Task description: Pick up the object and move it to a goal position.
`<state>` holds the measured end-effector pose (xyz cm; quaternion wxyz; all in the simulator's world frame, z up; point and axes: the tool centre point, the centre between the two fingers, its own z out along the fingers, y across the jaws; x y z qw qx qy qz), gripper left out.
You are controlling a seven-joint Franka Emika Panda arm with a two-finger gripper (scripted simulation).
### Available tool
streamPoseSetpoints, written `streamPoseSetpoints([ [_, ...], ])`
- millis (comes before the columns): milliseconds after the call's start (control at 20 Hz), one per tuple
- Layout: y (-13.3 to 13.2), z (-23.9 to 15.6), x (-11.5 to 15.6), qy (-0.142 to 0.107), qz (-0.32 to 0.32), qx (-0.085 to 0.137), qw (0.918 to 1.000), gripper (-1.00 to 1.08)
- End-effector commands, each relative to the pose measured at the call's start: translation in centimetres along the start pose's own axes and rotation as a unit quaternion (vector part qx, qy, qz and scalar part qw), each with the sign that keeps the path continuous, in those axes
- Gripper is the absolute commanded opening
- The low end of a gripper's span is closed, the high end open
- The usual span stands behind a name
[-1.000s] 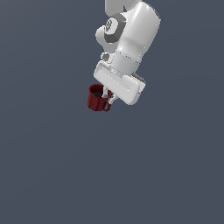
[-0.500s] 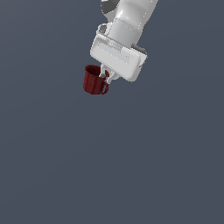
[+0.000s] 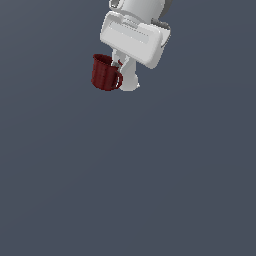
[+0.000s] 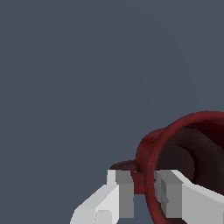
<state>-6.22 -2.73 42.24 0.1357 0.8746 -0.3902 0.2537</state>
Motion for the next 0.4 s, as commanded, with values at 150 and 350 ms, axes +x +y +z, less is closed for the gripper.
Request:
streamPoseSetpoints([
  [150,0.55,-1.66,0.58,0.000,-0.001,0.001,1.0000,-1.00],
  [350,0.62,-1.98,0.69,0.000,-0.001,0.001,1.0000,-1.00],
])
